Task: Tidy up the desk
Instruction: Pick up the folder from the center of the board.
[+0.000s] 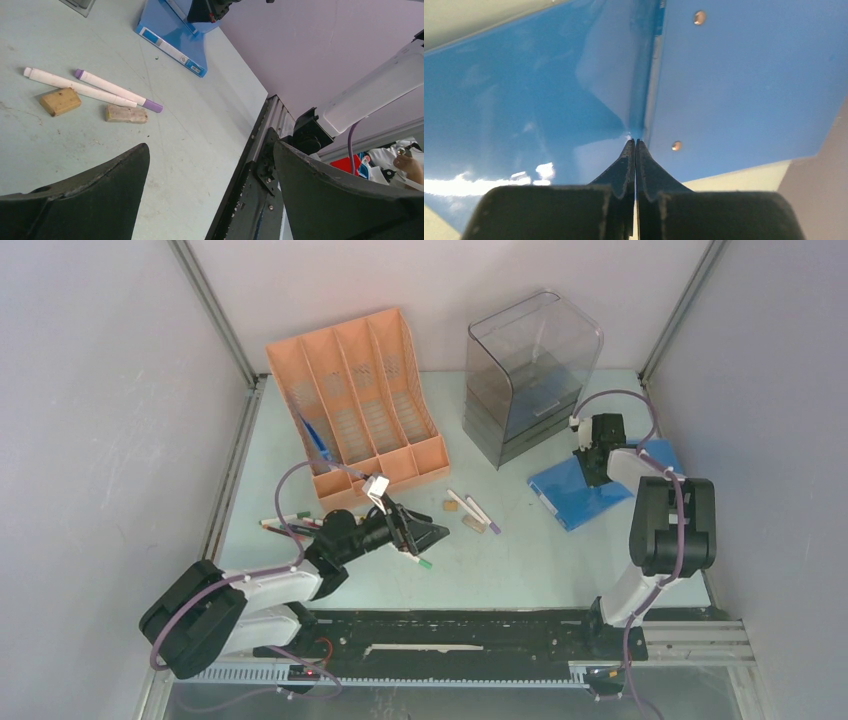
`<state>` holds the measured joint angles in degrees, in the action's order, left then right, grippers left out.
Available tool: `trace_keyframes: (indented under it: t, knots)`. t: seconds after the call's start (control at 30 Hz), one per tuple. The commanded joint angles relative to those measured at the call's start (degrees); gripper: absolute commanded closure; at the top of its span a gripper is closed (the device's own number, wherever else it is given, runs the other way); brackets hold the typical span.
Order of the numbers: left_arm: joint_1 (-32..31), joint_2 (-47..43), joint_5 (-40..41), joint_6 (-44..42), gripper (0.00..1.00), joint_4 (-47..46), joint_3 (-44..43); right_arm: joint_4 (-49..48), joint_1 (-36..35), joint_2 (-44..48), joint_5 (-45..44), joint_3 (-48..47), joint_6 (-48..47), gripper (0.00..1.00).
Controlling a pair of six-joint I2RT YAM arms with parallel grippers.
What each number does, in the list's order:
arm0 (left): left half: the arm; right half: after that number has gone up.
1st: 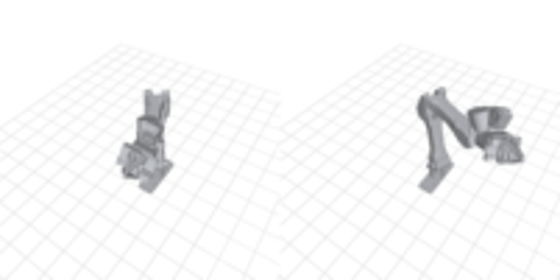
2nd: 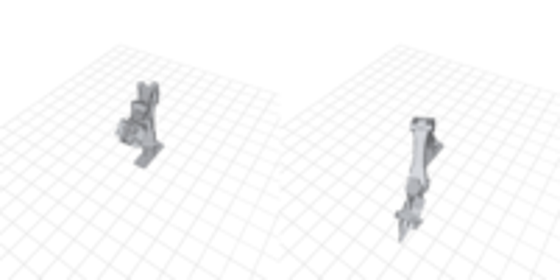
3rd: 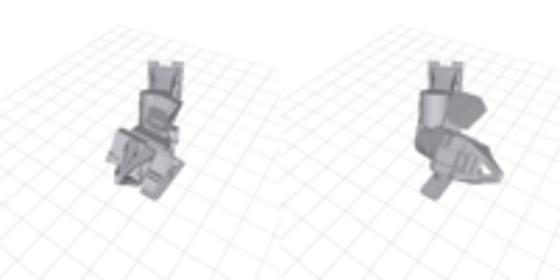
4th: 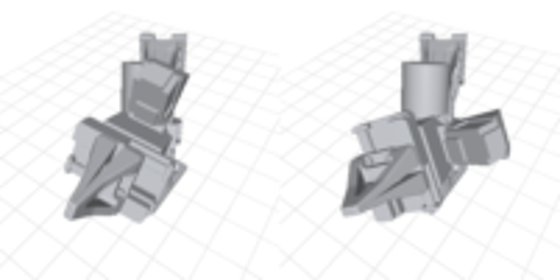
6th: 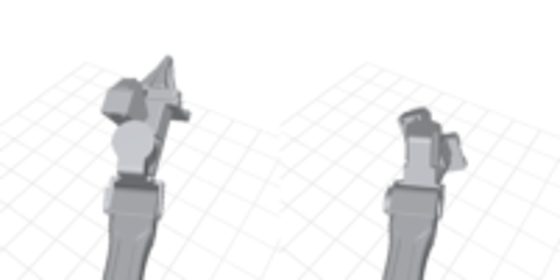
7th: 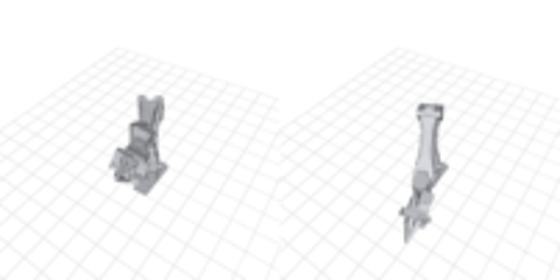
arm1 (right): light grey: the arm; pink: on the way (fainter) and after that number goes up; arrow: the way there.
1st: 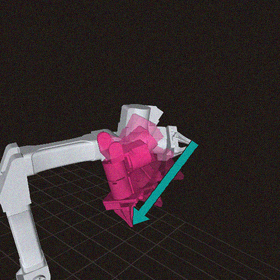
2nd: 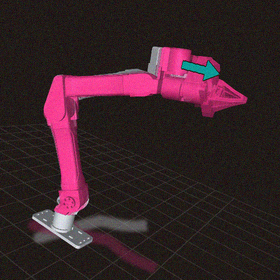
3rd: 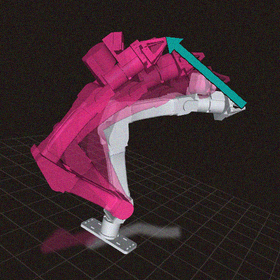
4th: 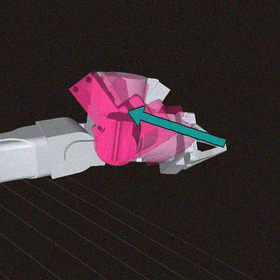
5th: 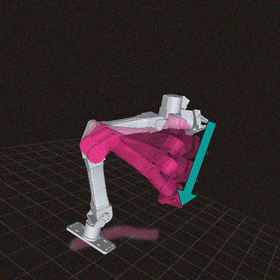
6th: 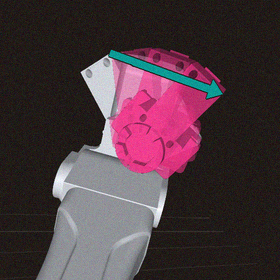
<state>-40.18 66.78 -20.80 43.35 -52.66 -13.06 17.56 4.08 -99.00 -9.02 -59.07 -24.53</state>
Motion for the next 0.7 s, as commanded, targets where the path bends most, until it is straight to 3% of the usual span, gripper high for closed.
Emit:
trace_keyframes:
  t: [0.0, 0.27, 0.47, 0.57, 0.67]
  knots:
    - [-1.1, -0.9, 0.9, 1.0, 0.0, -3.3, -0.7, 4.6, -0.4, 4.1, 5.3, -0.3, 1.3, 1.0]
    - [-1.9, 0.2, 0.9, 1.7, 0.0, -4.3, -1.1, 9.2, 1.5, 11.2, 12.6, 0.9, -2.0, 0.99]
    - [-2.0, -0.6, 1.9, 0.5, 0.0, -4.3, -0.4, 19.2, 11.5, 17.6, 24.5, 0.4, -15.7, 0.37]
    - [-2.1, -0.4, 2.3, -0.8, 0.0, -4.3, -0.3, 17.1, 13.8, 21.0, 24.3, 3.9, -29.0, 0.3]
    - [-2.2, 0.1, 2.2, -1.9, 0.0, -4.4, -0.4, 12.6, 17.3, 25.3, 31.2, 9.6, -49.1, 0.23]
